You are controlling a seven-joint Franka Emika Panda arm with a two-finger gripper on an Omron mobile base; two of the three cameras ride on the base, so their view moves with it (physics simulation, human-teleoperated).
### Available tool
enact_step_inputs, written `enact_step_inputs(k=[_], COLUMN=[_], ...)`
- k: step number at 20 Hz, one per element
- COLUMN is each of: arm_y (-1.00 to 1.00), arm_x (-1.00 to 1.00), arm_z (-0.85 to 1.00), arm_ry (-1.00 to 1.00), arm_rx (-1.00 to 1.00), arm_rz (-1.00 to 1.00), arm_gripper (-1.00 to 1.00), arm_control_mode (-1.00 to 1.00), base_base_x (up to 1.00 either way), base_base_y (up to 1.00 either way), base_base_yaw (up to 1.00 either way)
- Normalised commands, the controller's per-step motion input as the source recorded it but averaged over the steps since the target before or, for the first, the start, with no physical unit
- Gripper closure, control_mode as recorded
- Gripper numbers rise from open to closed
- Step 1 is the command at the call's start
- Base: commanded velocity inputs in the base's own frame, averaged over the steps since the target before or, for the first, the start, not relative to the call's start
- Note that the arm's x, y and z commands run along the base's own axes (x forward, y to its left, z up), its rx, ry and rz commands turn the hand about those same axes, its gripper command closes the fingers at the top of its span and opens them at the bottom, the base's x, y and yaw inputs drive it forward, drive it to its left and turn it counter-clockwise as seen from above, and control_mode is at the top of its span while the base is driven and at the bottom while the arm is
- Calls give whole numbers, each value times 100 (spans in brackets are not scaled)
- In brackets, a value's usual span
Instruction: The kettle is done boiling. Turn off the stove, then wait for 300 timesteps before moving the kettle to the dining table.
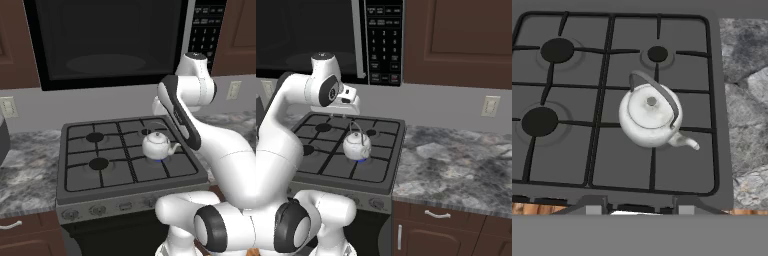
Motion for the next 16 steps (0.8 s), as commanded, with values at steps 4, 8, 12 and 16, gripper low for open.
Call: enact_step_inputs(k=[4,8,12,16], arm_y=[0,0,0,0], arm_x=[-3,-17,-12,-11], arm_z=[0,0,0,-4], arm_ry=[0,0,0,0], arm_rx=[0,0,0,0], arm_rz=[0,0,0,0], arm_gripper=[-100,-100,-100,-100], arm_control_mode=[-100,-100,-100,-100], base_base_x=[0,0,0,0], base_base_y=[0,0,0,0], base_base_yaw=[0,0,0,0])
